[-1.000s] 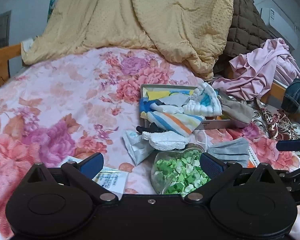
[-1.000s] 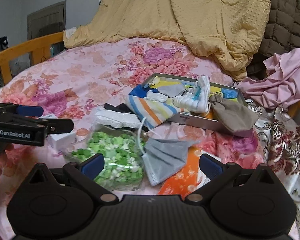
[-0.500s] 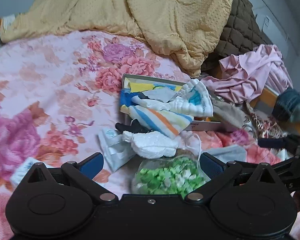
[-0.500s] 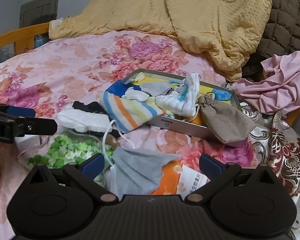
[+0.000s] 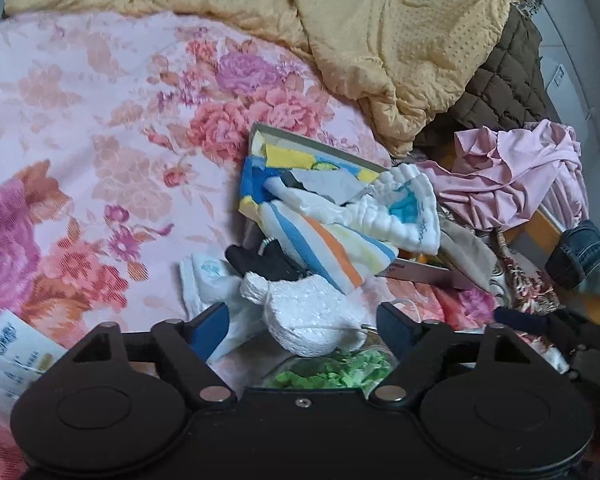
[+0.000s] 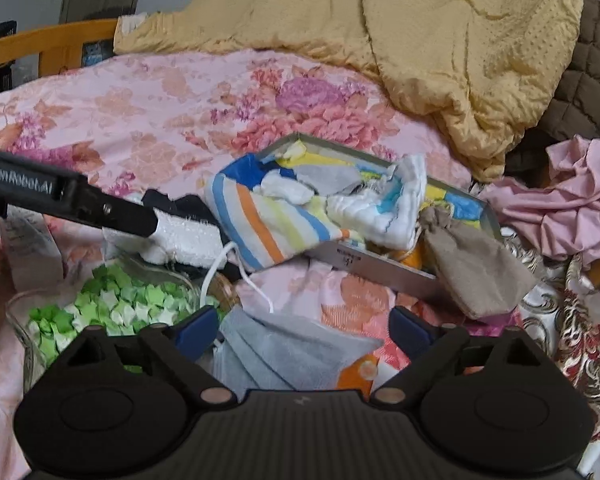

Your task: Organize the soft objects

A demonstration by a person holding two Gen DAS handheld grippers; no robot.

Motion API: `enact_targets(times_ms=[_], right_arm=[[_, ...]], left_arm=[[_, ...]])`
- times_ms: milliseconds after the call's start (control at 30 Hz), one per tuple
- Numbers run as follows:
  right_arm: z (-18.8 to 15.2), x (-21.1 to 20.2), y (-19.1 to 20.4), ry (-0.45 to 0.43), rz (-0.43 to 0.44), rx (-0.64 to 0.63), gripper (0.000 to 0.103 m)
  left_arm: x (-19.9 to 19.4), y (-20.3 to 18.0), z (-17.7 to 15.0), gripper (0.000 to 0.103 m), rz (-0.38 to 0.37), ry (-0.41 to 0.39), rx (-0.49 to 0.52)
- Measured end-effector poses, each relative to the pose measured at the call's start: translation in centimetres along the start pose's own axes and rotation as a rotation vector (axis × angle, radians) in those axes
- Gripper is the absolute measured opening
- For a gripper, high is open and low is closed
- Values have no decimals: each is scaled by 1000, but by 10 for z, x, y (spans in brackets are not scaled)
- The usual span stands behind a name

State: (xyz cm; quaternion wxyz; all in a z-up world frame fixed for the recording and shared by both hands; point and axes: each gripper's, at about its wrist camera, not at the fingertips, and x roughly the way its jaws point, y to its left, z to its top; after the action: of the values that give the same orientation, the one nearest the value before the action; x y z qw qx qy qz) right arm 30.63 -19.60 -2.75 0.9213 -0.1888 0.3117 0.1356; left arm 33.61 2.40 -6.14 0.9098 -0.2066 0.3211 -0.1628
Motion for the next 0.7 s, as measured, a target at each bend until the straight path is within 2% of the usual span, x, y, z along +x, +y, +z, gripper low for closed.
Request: enact_targets(times_ms=[200, 333, 433, 500, 567, 633, 700], right_arm=[[-3, 5, 2, 35, -11, -4, 84], [-7, 9, 3, 73, -25, -16, 78], [-9, 10, 4, 79, -37, -26, 72], [-8, 9, 6, 78, -35, -30, 67], [-8, 8, 7, 79, -38, -40, 56], [-8, 7, 9, 81, -40, -51, 51], [-8, 6, 9, 78, -38, -53, 41]], left_arm=[[8, 4, 3, 72, -41, 32, -51], [16, 9, 3, 51, -44, 56, -83], [17, 11, 4, 42, -50, 53, -101], [17, 12, 6, 35, -56, 49, -107], [17, 12, 6, 31, -58, 43, -110], [16, 12, 5, 17, -60, 43, -114], [16, 12, 3, 16, -61, 42, -114]])
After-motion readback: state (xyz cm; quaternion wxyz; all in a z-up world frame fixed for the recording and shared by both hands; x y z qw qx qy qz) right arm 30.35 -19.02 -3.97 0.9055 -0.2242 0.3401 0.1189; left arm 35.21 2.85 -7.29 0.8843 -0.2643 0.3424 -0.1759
